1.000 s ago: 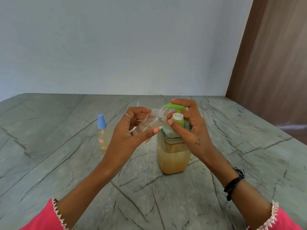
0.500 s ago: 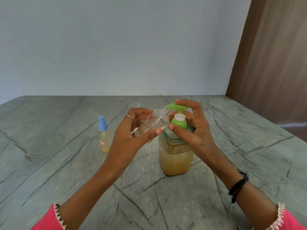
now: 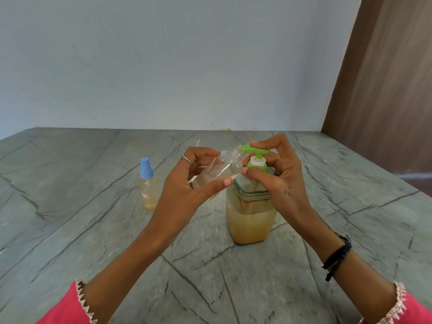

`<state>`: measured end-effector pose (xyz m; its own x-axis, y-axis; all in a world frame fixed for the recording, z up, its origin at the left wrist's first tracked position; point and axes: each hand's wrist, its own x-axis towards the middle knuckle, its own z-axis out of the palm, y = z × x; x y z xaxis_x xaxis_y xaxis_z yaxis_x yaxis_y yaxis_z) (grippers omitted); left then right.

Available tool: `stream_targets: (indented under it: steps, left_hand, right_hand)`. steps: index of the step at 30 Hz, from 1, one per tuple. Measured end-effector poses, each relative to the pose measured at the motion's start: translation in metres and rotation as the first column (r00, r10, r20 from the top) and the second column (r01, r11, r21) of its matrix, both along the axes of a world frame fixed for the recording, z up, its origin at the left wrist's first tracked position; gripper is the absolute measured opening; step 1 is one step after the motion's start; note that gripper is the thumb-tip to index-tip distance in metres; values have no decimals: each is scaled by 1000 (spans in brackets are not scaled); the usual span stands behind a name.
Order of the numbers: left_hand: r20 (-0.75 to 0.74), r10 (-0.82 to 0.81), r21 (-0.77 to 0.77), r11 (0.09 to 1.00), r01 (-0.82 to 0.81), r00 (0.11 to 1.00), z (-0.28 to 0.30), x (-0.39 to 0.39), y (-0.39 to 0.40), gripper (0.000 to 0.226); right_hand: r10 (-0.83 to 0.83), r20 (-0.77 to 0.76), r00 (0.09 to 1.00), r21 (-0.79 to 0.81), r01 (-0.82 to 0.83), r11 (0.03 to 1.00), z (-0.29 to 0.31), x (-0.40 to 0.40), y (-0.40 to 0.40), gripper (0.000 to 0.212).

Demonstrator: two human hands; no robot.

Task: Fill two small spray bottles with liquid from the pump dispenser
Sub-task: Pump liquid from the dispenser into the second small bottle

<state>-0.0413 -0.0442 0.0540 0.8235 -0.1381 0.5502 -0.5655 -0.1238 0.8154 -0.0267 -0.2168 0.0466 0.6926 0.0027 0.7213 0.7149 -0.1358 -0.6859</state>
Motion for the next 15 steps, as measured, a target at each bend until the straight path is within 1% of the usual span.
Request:
stream_targets:
  steps: [2,5,8,9,12,15]
  left_hand:
    - [-2,-1,-6,1000,1,1000,0,0,0,39]
    - [6,2,-8,1000,-2,1000,-1,1,0,40]
    - [7,8,-15,1000,-8,1000,-2,1,0,39]
    - [11,14,-16,1000,-14,1000,-3,1,0,39]
    - [12,15,-20,1000,-15,1000,-2,2,-1,40]
    - [10,13,-30,999,-12,1000,-2,1,-1,39]
  right_hand:
    - [5,-9,1000,-25,-5,1000,1,0,-1,35]
    - [-8,-6,1000,-113,7,994,0,0,-2,28]
    - [-25,15,1000,-95,26,995,-2,-2,-2,40]
    - [-32,20,999,-98,34,995,-2,-3,-2,41]
    - [-32,49,998,-147,39,988,-1,-1,-2,31]
    - [-21,70,997,-175,33,984,0,0,-4,29]
